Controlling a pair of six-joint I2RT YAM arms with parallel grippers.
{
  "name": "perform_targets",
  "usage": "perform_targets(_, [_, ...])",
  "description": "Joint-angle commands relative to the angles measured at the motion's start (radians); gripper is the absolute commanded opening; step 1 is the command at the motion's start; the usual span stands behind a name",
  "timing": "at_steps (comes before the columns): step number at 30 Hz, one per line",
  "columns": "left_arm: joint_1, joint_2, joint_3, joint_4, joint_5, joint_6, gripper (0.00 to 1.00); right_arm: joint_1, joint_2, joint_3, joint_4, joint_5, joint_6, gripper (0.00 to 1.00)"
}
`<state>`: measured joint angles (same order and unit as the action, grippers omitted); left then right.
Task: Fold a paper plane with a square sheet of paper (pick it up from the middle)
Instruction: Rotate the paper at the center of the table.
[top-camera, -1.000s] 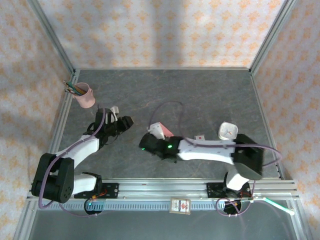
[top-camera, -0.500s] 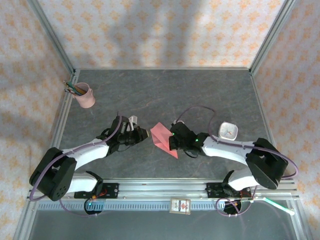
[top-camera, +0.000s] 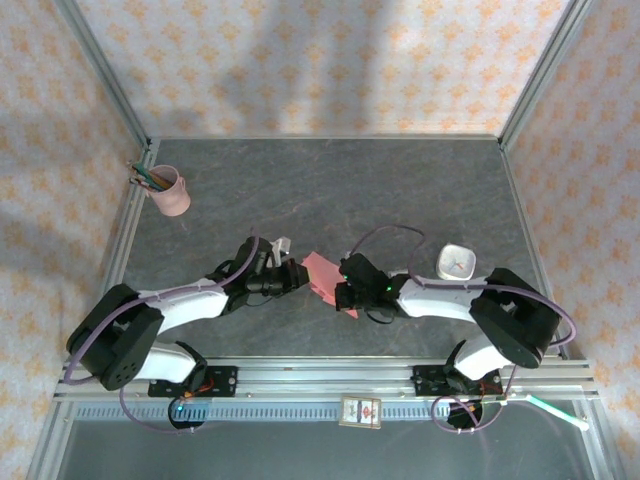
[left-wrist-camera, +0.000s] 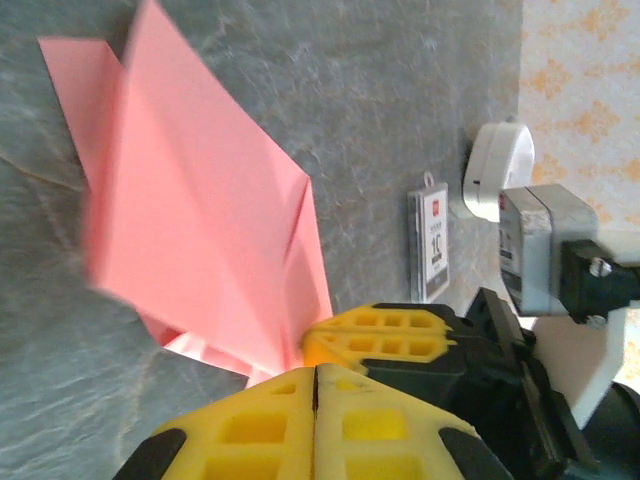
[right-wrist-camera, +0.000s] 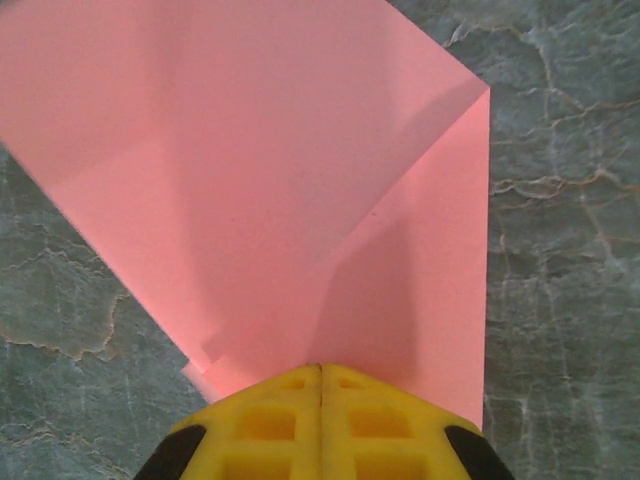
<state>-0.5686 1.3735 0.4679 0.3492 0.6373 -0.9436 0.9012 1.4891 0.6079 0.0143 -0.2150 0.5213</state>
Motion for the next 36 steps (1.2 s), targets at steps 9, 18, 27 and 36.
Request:
perform_targets(9, [-0.024,0.185,0.042,0.098,0.046,-0.005,0.09,0.057,0.021,-0.049,0.061,0.078,0.145,0.03])
perform_targets(18, [-0.018,0.331,0.174,-0.026,0.043,0.138,0.09,0.149,-0.023,-0.075,0.130,0.162,0.357,0.05])
perform_targets(27, [-0.002,0.502,0.397,-0.251,0.079,0.426,0.09,0.166,-0.161,-0.080,0.133,0.219,0.348,0.14])
perform_targets(36, [0.001,0.413,0.572,-0.315,0.017,0.501,0.23,-0.017,-0.346,-0.123,0.015,0.193,0.185,0.22])
